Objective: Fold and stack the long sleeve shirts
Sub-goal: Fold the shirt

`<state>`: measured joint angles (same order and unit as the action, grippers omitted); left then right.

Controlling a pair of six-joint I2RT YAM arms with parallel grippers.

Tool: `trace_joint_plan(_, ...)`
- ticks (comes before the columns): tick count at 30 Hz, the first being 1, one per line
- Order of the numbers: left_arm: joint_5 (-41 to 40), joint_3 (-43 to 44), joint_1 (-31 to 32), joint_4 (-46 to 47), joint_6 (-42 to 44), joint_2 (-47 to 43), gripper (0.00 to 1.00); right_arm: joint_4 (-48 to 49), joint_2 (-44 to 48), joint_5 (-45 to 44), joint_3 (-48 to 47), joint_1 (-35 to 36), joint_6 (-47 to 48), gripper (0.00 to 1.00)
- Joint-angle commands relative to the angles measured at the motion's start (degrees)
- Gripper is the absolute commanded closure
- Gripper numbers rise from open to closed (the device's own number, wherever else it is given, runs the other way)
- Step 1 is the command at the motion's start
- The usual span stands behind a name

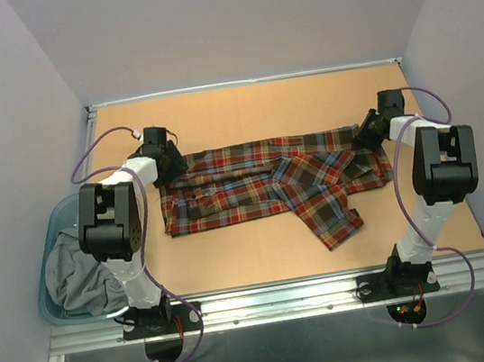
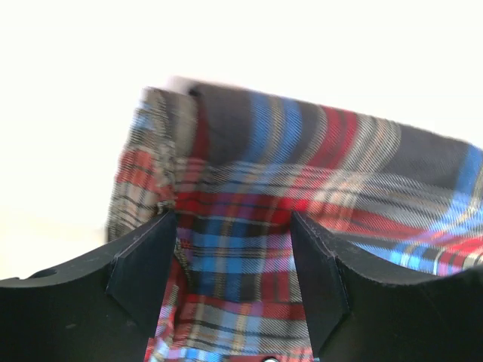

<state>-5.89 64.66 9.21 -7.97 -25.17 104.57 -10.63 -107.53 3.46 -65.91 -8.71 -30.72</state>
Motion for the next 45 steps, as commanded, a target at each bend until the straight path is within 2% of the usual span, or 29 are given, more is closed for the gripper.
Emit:
trace_joint_plan(1, -0.36, 0.72, -1.83, -2.14, -0.67, -3.67, 0.27, 1.05, 0.20, 0.55, -2.64, -1.22, 1.19, 0.67)
trace_joint_plan(9, 7.71, 1.69, -1.66, 2.69, -3.21, -10.78, 0.26, 4.56, 9.17, 14.10, -4.67, 0.80, 1.54, 0.53)
trace_joint_plan(14, 13.35, 2.57, -0.25, 9.79, -6.29, -11.50, 0.27, 20.19, 11.29, 23.69, 0.34, 5.02, -5.49, 0.45)
trace_joint_plan(19, 20.99, 3.19, 4.39, 20.24, -11.74, -7.12, 0.30, 37.39, 6.37, 26.50, 2.45, 12.83, -13.83, 0.36)
trace_joint_plan(24, 24.16, 5.38, 7.83, 29.21, -15.34, 0.08, 0.33, 48.49, -3.45, 27.12, 0.97, 17.93, -19.37, 0.36)
trace_joint_plan(26, 23.82, 5.38, 7.84, 30.99, -16.14, 2.20, 0.34, 49.39, -6.02, 26.77, 0.43, 18.55, -19.90, 0.36)
trace_joint_plan(31, 22.68, 4.77, 6.79, 33.10, -16.49, 8.00, 0.37, 51.06, -11.82, 25.80, 0.69, 18.55, -20.17, 0.36)
trace_joint_plan(35, 22.33, 0.56, 4.07, 36.88, -18.42, 9.33, 0.38, 51.33, -13.94, 24.75, 2.97, 17.50, -20.08, 0.36)
trace_joint_plan(41, 22.68, -4.10, -2.69, 37.94, -21.32, 10.21, 0.39, 51.85, -14.12, 23.08, 10.00, 10.30, -21.13, 0.36)
trace_joint_plan(45, 23.82, -5.51, -4.46, 39.70, -22.37, 9.51, 0.41, 51.94, -12.80, 22.64, 13.08, 3.81, -21.40, 0.36)
